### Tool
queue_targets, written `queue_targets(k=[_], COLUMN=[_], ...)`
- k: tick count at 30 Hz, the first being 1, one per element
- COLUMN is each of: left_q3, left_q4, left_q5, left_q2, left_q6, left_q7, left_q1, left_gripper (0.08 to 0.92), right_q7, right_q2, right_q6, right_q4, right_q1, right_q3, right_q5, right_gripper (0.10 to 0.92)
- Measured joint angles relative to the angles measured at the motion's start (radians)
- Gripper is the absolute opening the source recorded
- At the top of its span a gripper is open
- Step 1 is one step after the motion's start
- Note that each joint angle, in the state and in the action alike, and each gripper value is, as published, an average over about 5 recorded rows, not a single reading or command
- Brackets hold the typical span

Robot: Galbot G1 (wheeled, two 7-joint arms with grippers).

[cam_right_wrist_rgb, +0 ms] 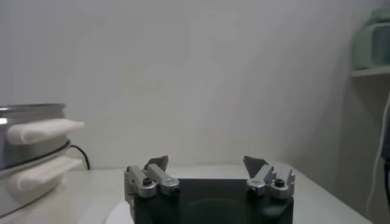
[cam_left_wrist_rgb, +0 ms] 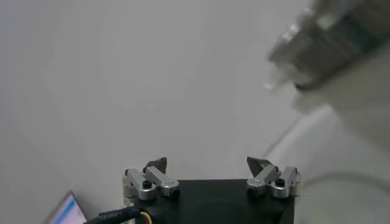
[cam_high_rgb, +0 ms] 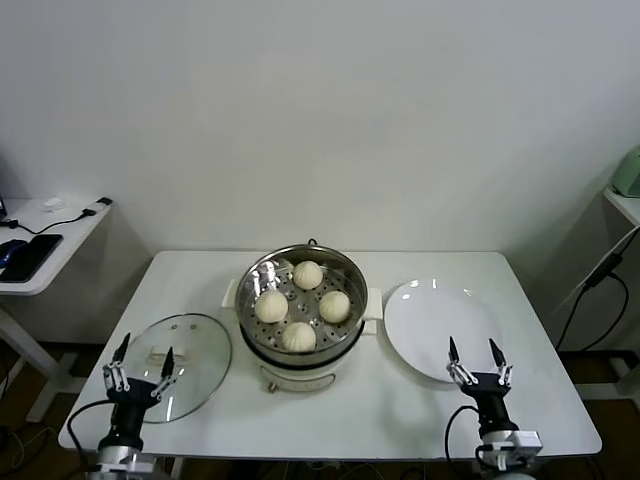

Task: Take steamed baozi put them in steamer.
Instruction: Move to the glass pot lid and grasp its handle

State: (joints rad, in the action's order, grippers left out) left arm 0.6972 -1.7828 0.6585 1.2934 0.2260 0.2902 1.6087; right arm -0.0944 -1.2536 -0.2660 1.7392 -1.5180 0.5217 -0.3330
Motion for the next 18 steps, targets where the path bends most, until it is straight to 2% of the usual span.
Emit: queue_targets(k=[8,18], left_q3=[0.004,-0.009], left_q4=[0.133,0.255], left_q5=[0.332,0.516], left_q2=[-0.022,-0.043], left_q6=[-0.028,-0.077], left_q7=[0.076,0.120], left_q1=[-0.045,-0.116], left_gripper=[0.823,0.823], right_q7=[-0.016,-0.030], right_q2=[0.011,0.014], right_q6=[0.031,0.056], right_q4=[-0.007,0.001], right_q1=[-0.010,-0.011], right_q3=[-0.014,-0.025], right_q5=[0.006,0.013], right_gripper=[0.823,0.823])
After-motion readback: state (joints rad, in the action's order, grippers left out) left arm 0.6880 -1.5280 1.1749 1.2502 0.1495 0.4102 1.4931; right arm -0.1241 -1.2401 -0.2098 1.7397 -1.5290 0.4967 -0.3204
